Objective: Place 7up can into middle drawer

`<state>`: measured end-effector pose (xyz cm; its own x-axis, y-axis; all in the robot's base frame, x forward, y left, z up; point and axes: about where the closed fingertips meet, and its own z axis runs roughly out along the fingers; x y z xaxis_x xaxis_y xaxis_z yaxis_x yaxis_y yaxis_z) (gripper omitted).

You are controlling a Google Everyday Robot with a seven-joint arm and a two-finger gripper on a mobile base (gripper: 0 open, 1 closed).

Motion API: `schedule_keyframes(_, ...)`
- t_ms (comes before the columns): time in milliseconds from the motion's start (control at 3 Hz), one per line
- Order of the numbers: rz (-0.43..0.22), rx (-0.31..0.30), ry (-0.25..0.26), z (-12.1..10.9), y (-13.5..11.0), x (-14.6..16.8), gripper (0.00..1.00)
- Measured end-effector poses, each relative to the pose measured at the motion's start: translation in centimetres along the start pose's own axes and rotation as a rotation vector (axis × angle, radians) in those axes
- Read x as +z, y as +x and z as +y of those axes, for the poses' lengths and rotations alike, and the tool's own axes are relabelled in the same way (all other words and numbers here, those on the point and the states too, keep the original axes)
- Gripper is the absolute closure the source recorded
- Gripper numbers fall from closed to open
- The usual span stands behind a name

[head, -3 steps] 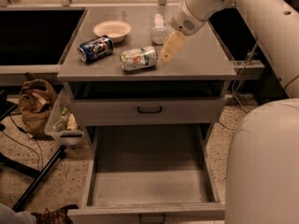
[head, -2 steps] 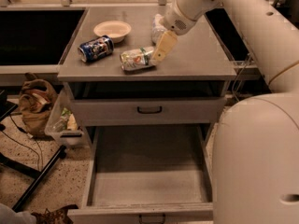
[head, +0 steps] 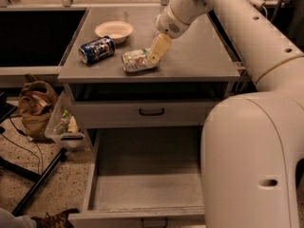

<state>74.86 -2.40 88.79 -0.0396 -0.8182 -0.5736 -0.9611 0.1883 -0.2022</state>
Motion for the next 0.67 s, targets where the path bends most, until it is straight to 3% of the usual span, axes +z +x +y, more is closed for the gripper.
schedule_keyframes(667, -0.010, 0.006, -0.048, 0.6, -0.3, 2.3, 0.00)
